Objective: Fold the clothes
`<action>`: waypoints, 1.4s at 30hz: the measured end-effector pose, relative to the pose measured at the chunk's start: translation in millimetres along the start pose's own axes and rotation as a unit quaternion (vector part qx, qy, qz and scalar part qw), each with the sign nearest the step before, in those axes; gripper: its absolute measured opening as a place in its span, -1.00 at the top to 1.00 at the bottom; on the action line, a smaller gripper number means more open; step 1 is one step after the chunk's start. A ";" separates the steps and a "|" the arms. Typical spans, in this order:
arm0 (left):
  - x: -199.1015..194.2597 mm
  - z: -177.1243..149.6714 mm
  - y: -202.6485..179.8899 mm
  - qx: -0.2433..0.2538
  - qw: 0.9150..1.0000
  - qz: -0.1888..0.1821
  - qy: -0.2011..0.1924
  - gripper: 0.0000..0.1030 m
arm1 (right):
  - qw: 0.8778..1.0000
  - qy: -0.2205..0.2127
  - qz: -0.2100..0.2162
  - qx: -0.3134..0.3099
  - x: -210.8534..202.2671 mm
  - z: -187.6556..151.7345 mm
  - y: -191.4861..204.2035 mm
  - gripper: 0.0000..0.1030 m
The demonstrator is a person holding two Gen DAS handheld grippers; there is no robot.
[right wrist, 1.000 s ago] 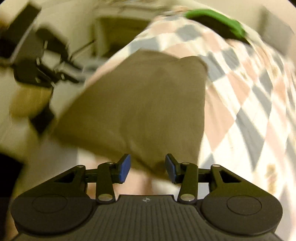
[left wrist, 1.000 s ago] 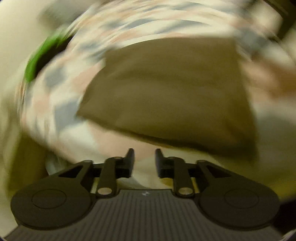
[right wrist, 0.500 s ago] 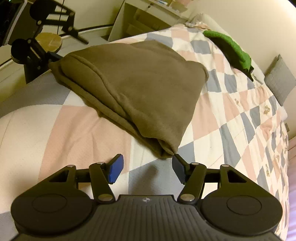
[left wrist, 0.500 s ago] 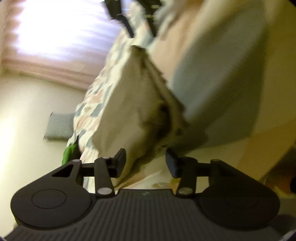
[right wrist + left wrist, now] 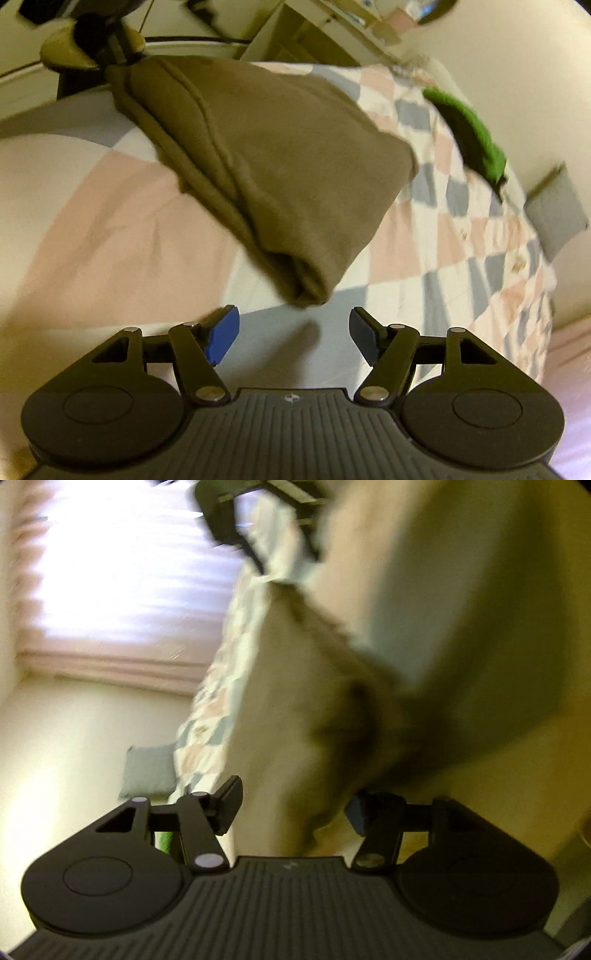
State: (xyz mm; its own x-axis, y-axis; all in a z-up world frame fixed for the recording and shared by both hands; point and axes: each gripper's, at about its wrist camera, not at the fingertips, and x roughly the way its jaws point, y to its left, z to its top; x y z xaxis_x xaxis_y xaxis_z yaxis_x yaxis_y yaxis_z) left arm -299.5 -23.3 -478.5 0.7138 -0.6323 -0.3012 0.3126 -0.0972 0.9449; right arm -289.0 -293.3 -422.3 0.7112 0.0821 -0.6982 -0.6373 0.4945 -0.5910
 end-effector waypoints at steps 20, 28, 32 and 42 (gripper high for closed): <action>24.2 -5.9 20.4 -0.080 0.991 -0.102 -0.010 0.75 | 0.934 -0.107 0.043 -0.338 47.4 -12.3 -22.0 0.74; 62.9 -61.9 153.1 -0.349 0.899 -0.260 0.046 0.76 | 0.964 -0.008 0.264 -0.022 64.0 100.8 -187.2 0.78; 122.5 -136.3 201.4 -0.548 0.778 -0.288 0.105 0.76 | 0.955 0.007 0.278 0.103 117.5 120.9 -244.9 0.78; 212.1 -274.8 174.5 -0.818 0.435 -0.363 0.101 0.79 | 0.777 0.085 0.380 0.494 265.1 73.0 -302.7 0.45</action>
State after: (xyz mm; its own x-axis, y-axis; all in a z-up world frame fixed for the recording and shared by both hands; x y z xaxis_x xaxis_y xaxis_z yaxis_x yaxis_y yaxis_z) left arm 78.7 36.8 -412.7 0.0438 -0.7946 -0.6056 0.4122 0.5665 -0.7136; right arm 114.1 -358.1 -399.0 0.1376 0.6012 -0.7872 -0.2548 0.7895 0.5584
